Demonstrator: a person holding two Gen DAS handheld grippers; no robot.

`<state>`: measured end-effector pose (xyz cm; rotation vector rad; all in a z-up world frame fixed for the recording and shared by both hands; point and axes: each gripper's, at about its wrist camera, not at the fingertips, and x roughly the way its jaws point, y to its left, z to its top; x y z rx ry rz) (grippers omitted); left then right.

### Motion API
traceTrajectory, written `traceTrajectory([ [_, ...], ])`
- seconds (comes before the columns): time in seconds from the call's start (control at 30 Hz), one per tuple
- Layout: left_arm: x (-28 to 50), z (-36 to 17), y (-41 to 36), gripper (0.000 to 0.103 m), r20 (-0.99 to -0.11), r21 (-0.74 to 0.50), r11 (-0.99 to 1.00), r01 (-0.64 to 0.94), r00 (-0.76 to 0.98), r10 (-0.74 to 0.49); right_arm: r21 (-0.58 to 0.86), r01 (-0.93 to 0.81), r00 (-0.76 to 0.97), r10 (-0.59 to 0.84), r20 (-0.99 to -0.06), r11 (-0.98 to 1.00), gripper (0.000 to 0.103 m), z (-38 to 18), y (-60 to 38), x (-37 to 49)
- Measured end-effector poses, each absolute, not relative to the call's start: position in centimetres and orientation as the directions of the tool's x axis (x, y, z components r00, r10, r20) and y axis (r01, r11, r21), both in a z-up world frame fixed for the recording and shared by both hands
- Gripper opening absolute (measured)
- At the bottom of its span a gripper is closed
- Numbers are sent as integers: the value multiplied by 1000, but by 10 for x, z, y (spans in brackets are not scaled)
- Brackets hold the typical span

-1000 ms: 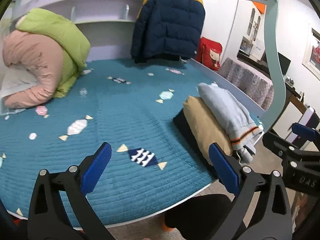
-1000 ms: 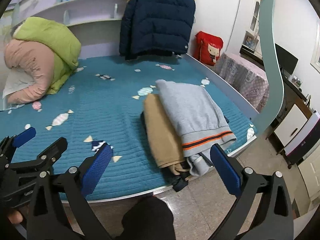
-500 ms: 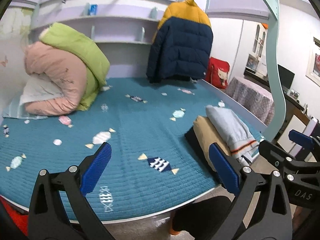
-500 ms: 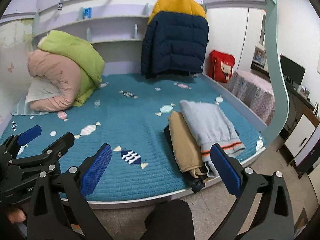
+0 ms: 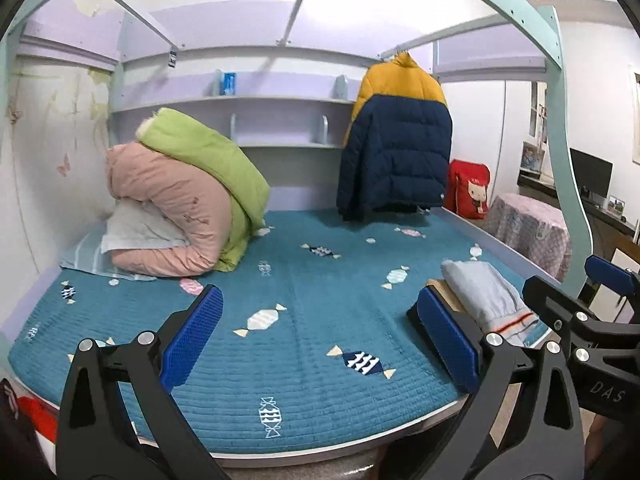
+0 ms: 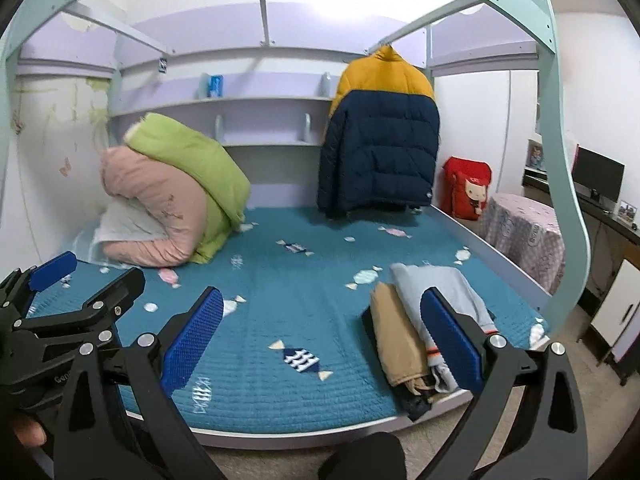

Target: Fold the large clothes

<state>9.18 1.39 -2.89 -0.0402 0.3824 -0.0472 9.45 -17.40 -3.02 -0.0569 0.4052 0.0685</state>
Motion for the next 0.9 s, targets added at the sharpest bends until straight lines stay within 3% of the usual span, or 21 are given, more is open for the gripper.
traceTrajectory([
  [0.5, 56, 10, 33, 98, -265, -23, 997, -69, 962, 61, -19, -168, 950, 156, -270, 986, 95, -6, -162, 74],
  [0.9, 56, 11, 31, 98, -259, 2, 998, -63, 964, 61, -22, -149, 952, 138, -273, 989, 96, -7, -167, 73],
])
